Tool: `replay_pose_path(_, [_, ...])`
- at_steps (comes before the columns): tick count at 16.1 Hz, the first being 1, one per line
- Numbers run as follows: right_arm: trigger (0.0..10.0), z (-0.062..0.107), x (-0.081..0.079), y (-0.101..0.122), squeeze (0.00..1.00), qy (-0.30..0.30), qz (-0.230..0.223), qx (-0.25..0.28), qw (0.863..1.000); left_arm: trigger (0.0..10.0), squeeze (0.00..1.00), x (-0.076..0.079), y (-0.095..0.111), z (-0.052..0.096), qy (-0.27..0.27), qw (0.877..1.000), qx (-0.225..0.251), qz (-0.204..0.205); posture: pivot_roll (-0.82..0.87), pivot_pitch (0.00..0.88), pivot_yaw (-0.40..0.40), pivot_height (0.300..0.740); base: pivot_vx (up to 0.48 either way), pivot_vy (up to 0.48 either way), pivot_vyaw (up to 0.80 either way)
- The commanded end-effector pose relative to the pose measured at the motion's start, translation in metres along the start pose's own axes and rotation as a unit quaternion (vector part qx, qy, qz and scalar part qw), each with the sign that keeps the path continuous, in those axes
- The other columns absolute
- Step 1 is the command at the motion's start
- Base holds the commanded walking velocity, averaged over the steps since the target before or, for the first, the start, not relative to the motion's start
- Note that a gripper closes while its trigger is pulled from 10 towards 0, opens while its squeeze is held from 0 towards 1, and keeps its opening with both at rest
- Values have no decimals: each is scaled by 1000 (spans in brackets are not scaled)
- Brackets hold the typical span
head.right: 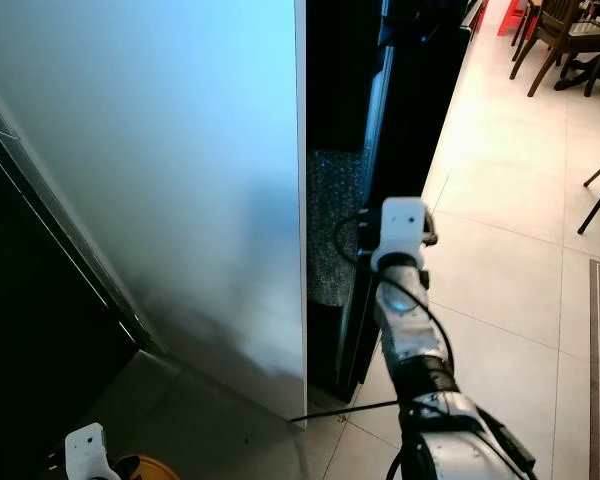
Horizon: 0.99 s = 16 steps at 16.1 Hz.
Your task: Restocking fridge
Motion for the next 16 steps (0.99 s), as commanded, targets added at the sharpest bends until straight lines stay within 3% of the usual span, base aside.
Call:
replay_pose_path(1, [10000, -6, 1, 3, 0, 1, -6, -6, 1000, 10000, 0, -3, -8, 1, 2, 1000, -11, -8, -66, 0, 29, 740, 0, 0, 0])
replay_pose_path(7, [10000, -13, -15, 11, 0, 37, -14, -8, 999, 10000, 0, -2, -11, 2, 0, 1000, -15, -14, -63, 0, 27, 740, 0, 0, 0])
replay_pose_path(12, [10000, -6, -33, -2, 0, 59, -23, -27, 998, 10000, 0, -17, -17, 4, 6, 1000, -20, -20, -64, 0, 23, 740, 0, 0, 0])
replay_pose_path(16, [10000, -4, -30, -6, 0, 47, -31, -28, 998, 10000, 0, -24, -18, 5, 7, 999, -21, -26, -66, 0, 25, 740, 0, 0, 0])
Point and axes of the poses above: a point about 5 cm out from each wrist's last joint towards the gripper, its own z axis pointing back from the gripper into the wrist, its own y axis along the axis of the wrist's last joint, x = y × z, the point moved 6 cm from there along -z, pointing out of the wrist towards the gripper, and after that the axes turned 9 degrees about -z, right-handed, at the moved point
